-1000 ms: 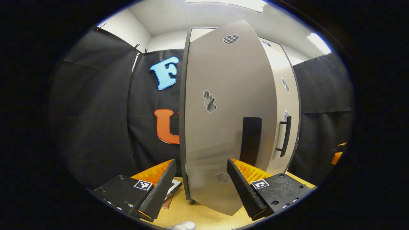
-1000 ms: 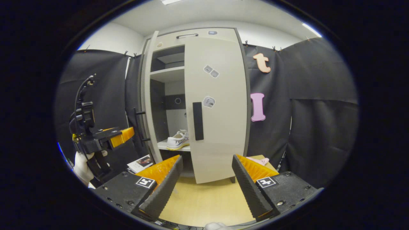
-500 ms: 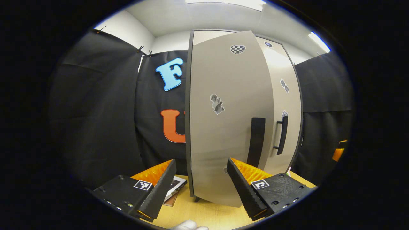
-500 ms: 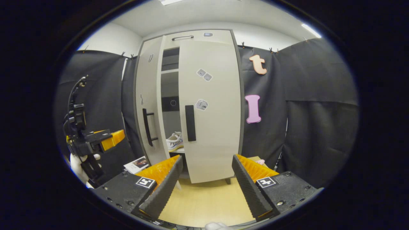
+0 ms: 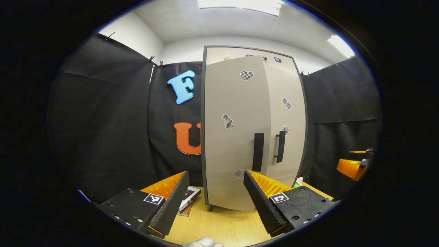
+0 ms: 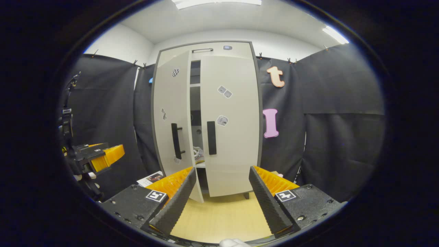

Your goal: Grab one shoe with the right hand and put it into the shoe cabinet, grab the other shoe with the left hand and put it into the shoe cabinet; then close the right door with the right hand and the left door with the left hand.

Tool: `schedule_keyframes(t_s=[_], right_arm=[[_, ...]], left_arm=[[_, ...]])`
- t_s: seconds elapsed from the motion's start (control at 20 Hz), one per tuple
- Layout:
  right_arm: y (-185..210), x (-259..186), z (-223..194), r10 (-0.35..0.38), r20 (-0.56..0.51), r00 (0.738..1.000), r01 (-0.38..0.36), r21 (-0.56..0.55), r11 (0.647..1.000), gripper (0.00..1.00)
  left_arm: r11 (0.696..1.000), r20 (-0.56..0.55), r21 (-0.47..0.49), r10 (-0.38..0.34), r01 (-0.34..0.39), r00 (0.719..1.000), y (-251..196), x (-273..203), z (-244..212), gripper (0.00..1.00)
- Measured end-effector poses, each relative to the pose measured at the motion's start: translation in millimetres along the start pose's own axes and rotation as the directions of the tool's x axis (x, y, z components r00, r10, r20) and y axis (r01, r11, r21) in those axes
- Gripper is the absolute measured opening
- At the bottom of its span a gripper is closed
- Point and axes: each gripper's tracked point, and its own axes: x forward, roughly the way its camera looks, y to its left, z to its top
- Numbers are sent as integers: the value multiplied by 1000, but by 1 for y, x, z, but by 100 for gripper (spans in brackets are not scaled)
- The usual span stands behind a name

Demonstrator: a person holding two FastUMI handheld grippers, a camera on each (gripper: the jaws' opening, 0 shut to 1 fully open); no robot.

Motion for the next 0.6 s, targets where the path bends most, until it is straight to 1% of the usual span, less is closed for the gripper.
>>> schedule_keyframes(t_s=[0.15, 0.2, 0.25, 0.3, 0.45, 0.5, 0.6], right_arm=[[11, -17, -1, -1, 6, 1000, 1, 3, 1000, 100], [14, -23, -2, 6, 8, 1000, -6, 5, 1000, 98], [16, -27, -3, 10, 5, 1000, -10, 6, 1000, 100], [17, -31, -3, 10, 8, 1000, -10, 5, 1000, 100], [9, -40, 2, 1, 24, 1000, -1, 9, 1000, 98], [6, -42, 4, -3, 37, 999, 3, 12, 1000, 100], [-3, -44, 7, -17, 38, 999, 16, 7, 1000, 100]], left_arm=[[1000, -8, 16, -5, 5, 1000, -1, -21, -2, 96], [1000, -3, 25, -5, 5, 1000, -1, -25, -1, 96], [1000, -8, 31, -2, 2, 1000, -1, -29, -2, 96], [999, -10, 33, -1, 2, 1000, -3, -34, -3, 96], [1000, -2, 27, 14, -14, 1000, -7, -46, 4, 96], [1000, 3, 20, 23, -23, 1000, -7, -50, 6, 96], [1000, 3, 15, 13, -13, 1000, -18, -56, 10, 96]])
